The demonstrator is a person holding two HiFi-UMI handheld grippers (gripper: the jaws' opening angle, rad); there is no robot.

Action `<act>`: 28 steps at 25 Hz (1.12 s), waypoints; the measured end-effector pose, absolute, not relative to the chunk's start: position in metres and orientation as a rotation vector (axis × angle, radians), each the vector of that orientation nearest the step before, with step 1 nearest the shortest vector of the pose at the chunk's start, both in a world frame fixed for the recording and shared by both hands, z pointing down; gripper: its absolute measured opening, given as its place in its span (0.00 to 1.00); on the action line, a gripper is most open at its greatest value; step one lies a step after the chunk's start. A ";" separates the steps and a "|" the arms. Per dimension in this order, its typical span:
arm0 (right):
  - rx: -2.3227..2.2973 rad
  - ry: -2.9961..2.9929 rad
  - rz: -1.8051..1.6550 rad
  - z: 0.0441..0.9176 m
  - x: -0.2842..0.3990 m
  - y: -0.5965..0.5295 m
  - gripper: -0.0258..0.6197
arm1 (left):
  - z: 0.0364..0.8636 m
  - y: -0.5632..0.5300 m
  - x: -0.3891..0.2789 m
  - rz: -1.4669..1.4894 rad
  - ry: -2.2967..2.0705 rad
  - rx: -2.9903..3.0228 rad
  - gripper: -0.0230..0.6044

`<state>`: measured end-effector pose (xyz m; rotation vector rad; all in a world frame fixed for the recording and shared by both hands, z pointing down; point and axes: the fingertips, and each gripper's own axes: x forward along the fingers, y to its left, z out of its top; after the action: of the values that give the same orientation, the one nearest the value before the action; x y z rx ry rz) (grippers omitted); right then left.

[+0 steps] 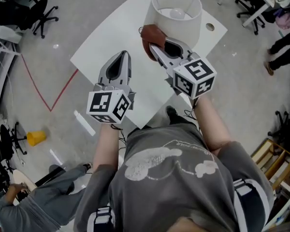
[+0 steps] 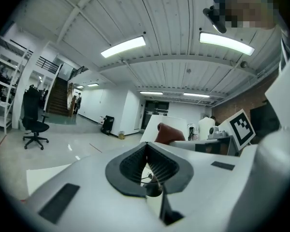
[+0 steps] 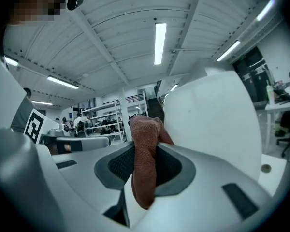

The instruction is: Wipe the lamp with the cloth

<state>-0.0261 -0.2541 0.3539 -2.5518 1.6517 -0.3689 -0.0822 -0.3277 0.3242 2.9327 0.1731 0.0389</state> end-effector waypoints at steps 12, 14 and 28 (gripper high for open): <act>-2.764 1.191 -0.474 0.413 -0.031 -0.255 0.19 | 0.336 -0.370 -0.090 0.073 0.438 2.864 0.05; -2.805 1.079 -0.483 0.420 -0.034 -0.248 0.19 | 0.338 -0.372 -0.094 0.086 0.464 2.856 0.05; -2.744 1.119 -0.286 0.354 -0.030 -0.245 0.19 | 0.313 -0.350 -0.082 0.042 0.469 2.932 0.05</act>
<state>-0.0295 -0.2450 0.3541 -2.7435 1.1191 -0.2860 -0.0824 -0.3499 0.3126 2.9317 0.4687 0.0418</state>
